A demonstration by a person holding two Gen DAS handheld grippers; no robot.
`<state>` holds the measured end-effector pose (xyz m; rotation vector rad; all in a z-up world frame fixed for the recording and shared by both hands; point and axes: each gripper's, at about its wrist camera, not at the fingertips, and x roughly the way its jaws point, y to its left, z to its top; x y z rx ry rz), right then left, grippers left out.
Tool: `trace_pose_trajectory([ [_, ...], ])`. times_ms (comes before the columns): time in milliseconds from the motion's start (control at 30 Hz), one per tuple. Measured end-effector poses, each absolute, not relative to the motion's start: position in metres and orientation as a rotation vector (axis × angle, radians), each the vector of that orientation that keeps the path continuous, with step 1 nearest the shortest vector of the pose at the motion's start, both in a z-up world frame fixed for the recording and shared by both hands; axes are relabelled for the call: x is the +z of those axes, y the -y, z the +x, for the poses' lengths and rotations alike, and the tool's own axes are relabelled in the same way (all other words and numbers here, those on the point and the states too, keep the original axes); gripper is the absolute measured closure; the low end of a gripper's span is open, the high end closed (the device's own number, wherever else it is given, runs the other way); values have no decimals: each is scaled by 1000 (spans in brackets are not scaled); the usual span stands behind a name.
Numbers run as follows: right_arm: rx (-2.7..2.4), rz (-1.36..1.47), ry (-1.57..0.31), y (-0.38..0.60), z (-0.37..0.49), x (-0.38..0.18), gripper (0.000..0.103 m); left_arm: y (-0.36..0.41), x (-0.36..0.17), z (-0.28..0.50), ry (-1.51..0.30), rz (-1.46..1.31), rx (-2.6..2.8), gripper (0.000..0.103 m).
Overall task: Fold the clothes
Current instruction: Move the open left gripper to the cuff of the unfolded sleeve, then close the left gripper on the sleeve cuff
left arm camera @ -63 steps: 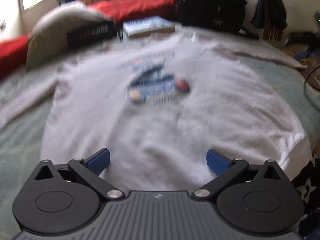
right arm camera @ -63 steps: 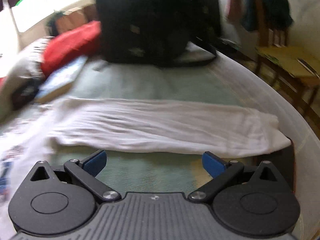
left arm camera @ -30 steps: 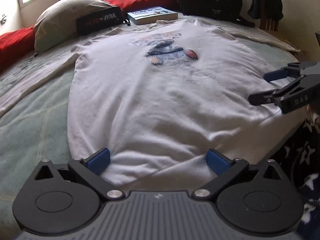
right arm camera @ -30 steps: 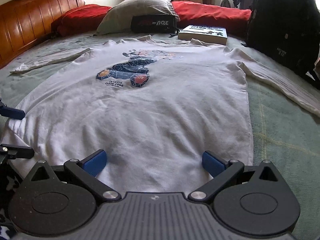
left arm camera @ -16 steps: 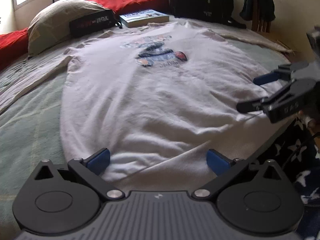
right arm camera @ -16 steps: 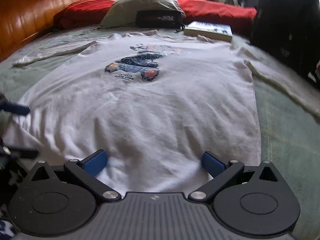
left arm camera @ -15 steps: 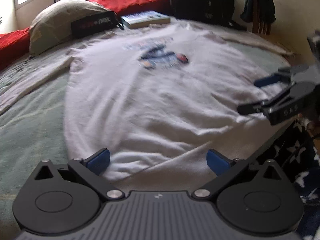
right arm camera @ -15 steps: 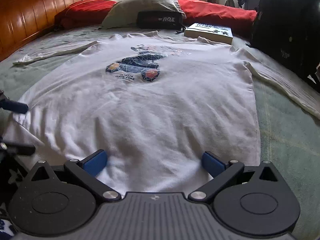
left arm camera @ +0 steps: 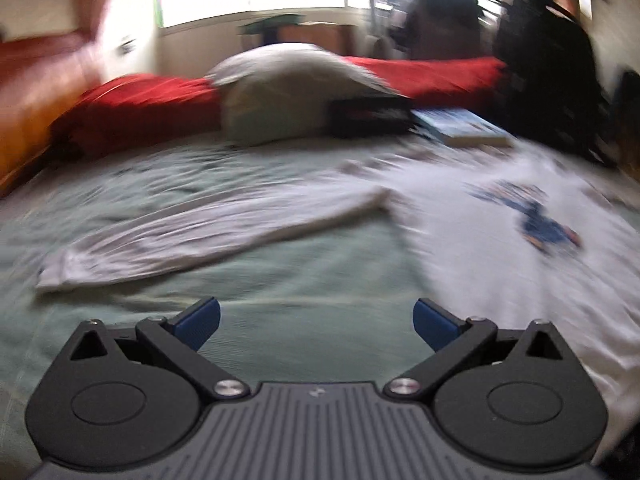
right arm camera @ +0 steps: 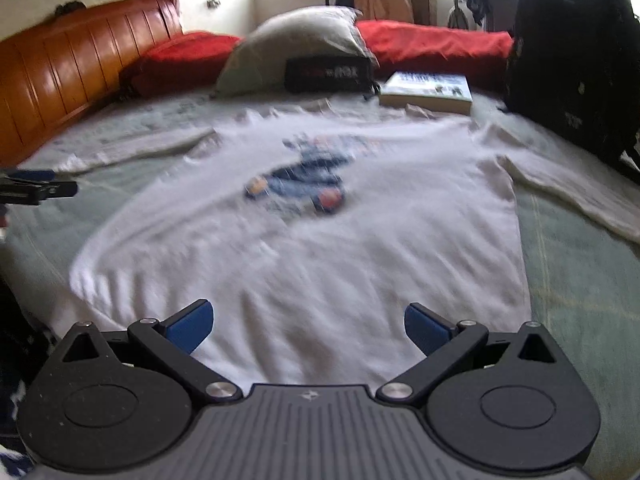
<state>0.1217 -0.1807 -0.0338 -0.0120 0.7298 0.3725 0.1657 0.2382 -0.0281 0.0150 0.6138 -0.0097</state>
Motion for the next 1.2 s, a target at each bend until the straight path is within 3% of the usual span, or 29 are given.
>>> trace_pose_trajectory([
  [333, 415, 84, -717, 161, 146, -23, 0, -339, -74, 223, -626, -264, 116, 1],
  [700, 408, 240, -765, 168, 169, -36, 0, -362, -85, 265, -621, -350, 77, 1],
  [1200, 376, 241, -751, 175, 167, -33, 0, -396, -82, 302, -510, -515, 167, 1],
])
